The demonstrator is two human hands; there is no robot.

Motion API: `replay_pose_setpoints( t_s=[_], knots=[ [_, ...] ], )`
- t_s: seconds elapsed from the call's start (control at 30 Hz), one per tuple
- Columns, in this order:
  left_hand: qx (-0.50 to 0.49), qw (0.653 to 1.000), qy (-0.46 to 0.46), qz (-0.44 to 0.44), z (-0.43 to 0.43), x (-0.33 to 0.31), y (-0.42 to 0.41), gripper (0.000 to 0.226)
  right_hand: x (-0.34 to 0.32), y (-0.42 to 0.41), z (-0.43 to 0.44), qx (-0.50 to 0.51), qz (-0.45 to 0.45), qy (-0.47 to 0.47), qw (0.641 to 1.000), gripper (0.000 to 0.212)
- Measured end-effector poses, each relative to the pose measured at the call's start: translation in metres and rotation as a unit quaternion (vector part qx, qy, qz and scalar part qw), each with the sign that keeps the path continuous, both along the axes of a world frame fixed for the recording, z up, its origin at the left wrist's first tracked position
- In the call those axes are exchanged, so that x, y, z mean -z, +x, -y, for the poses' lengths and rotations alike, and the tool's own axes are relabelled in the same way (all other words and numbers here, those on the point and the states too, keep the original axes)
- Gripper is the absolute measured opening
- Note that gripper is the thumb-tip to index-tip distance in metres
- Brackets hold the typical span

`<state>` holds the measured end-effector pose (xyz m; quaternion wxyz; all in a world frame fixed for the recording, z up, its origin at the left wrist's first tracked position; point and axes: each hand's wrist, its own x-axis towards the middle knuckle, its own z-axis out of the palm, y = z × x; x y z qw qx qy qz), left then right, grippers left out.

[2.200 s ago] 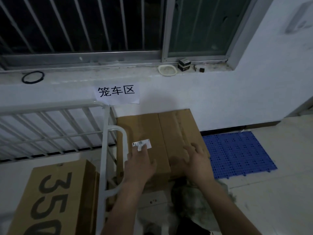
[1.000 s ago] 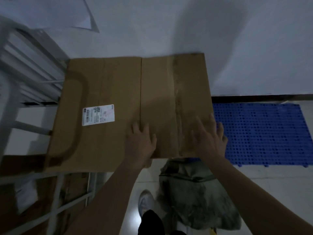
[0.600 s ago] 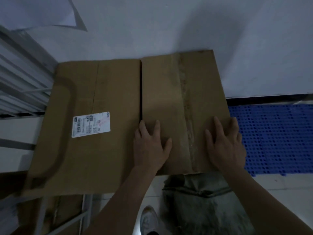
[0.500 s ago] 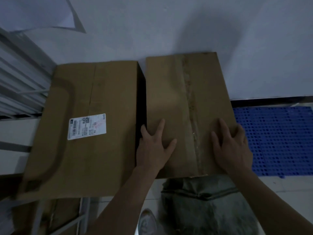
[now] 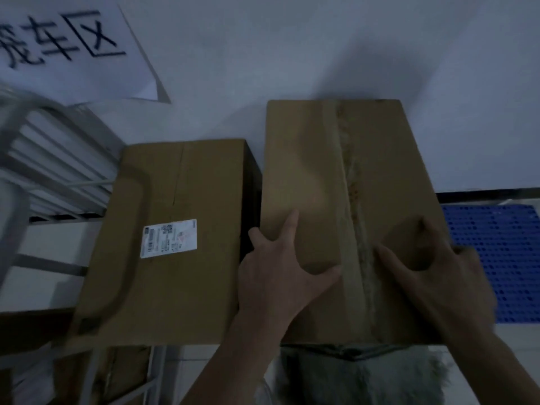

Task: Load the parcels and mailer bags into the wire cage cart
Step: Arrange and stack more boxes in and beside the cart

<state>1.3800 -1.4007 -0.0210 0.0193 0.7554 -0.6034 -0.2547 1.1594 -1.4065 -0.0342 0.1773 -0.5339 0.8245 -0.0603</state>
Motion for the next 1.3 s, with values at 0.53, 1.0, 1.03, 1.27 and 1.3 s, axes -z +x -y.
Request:
replay_pose_setpoints(
  t_s=[0.53,1.0,1.03,1.27,1.3],
  knots=[
    [-0.044,0.993,-0.102,0.04,-0.077,-0.281,0.016,0.105,-0.285,0.02,-0.08,-0.037,0.009,-0.062,0.997,0.11],
    [-0.177,0.978,-0.097,0.047,-0.158,-0.373,0.038,0.136,-0.383,0.023,-0.148,-0.06,0.055,-0.062,0.995,0.11],
    [-0.177,0.98,-0.084,0.044,-0.159,-0.374,0.041,0.141,-0.383,0.024,-0.151,-0.066,0.054,-0.059,0.995,0.11],
    [-0.202,0.975,-0.09,0.007,-0.176,-0.368,0.039,0.118,-0.381,0.023,-0.157,-0.098,0.094,-0.021,0.991,0.109],
    [-0.216,0.971,-0.1,0.006,-0.18,-0.366,0.039,0.12,-0.382,0.024,-0.157,-0.102,0.083,-0.017,0.991,0.109]
  ],
)
